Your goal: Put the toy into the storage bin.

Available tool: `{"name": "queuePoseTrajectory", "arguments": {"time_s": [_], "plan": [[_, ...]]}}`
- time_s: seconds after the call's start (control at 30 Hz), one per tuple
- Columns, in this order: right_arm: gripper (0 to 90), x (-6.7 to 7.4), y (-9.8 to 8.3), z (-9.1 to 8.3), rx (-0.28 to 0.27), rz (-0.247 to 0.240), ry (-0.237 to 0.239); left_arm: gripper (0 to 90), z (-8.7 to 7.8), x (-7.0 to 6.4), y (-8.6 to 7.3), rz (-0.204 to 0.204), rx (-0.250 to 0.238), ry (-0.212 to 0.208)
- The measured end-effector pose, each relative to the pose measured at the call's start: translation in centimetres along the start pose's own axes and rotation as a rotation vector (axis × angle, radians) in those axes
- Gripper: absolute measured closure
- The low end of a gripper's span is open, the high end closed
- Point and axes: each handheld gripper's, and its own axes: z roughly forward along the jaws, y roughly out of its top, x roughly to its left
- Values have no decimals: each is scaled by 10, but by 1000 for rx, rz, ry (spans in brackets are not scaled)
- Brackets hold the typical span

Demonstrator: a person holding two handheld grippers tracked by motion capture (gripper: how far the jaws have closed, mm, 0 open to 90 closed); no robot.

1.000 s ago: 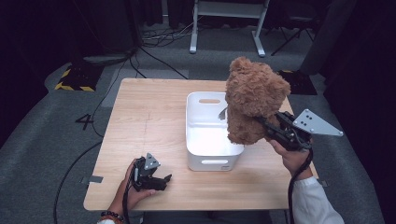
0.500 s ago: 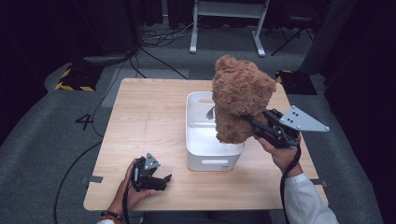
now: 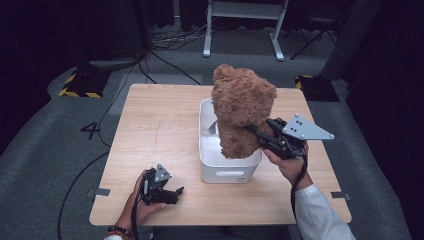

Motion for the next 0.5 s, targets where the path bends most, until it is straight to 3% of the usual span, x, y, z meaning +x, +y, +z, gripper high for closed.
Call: {"name": "queuePoseTrajectory", "arguments": {"time_s": [0.27,0.5], "plan": [[665,6,0,13,7,6,20,119,0,0,0,-2,-1,-1],[663,9,-19,24,51,36,57,122,0,0,0,0,-1,1]]}}
